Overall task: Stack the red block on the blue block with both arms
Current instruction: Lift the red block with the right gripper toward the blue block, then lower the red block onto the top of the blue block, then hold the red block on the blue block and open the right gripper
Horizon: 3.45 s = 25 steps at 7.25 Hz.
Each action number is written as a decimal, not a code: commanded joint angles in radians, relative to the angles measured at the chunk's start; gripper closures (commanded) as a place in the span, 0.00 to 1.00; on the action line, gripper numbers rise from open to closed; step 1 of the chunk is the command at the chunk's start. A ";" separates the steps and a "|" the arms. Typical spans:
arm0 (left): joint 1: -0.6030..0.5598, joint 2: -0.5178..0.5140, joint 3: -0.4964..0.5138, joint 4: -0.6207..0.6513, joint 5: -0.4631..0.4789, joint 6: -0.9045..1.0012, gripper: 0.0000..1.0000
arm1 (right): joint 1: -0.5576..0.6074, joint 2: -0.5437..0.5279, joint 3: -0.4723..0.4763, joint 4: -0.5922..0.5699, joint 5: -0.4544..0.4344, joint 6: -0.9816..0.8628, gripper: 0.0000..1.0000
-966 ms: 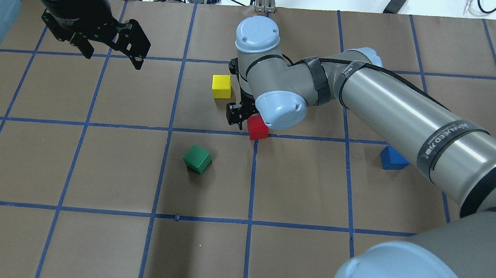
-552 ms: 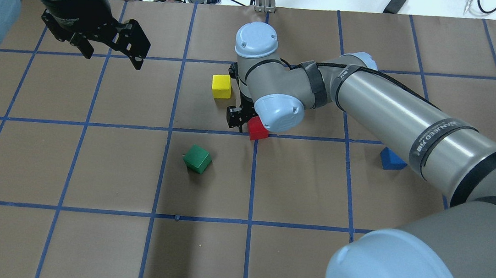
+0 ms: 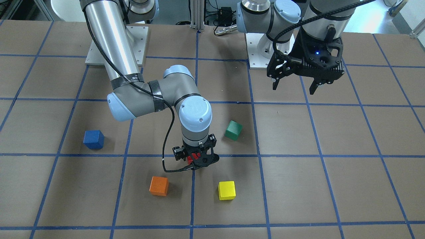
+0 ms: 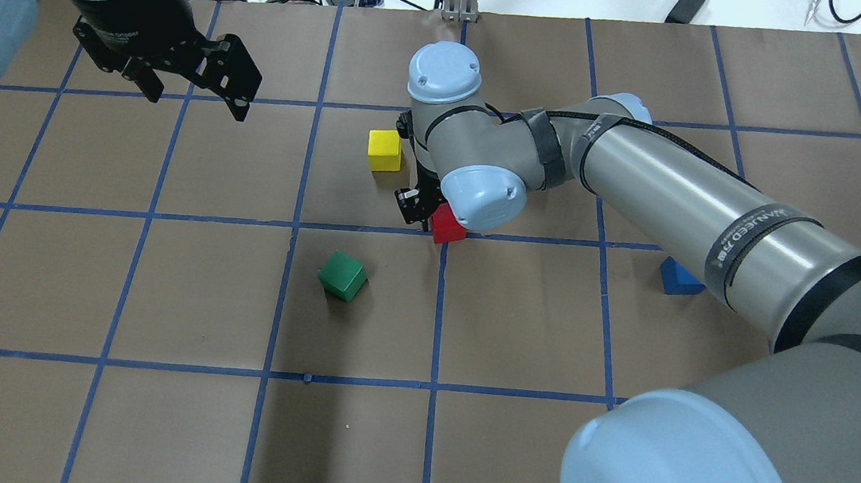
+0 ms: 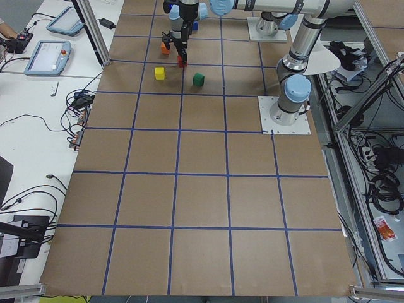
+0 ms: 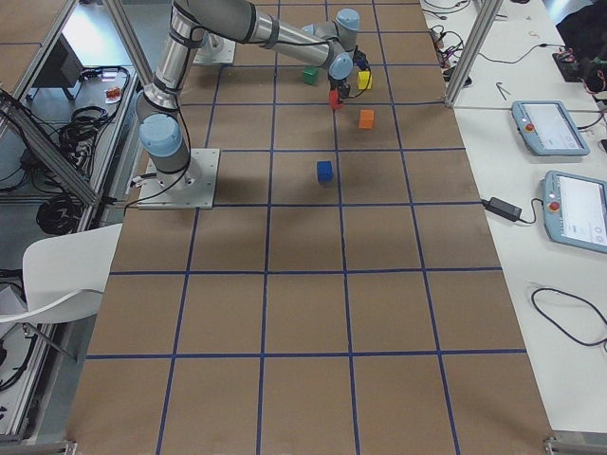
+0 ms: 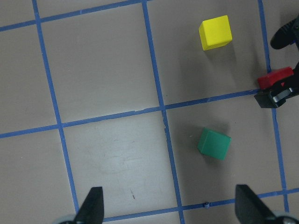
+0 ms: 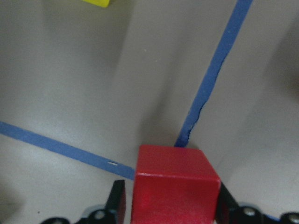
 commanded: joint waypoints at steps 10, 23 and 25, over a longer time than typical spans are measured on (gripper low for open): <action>0.000 0.001 0.000 0.002 -0.001 0.000 0.00 | -0.452 -0.382 0.104 0.350 0.024 -0.034 1.00; 0.000 0.000 0.000 0.002 -0.001 0.000 0.00 | -0.590 -0.392 0.397 0.111 -0.059 -0.223 1.00; 0.000 0.001 0.000 0.002 -0.001 0.000 0.00 | -0.590 -0.392 0.399 0.105 -0.059 -0.285 1.00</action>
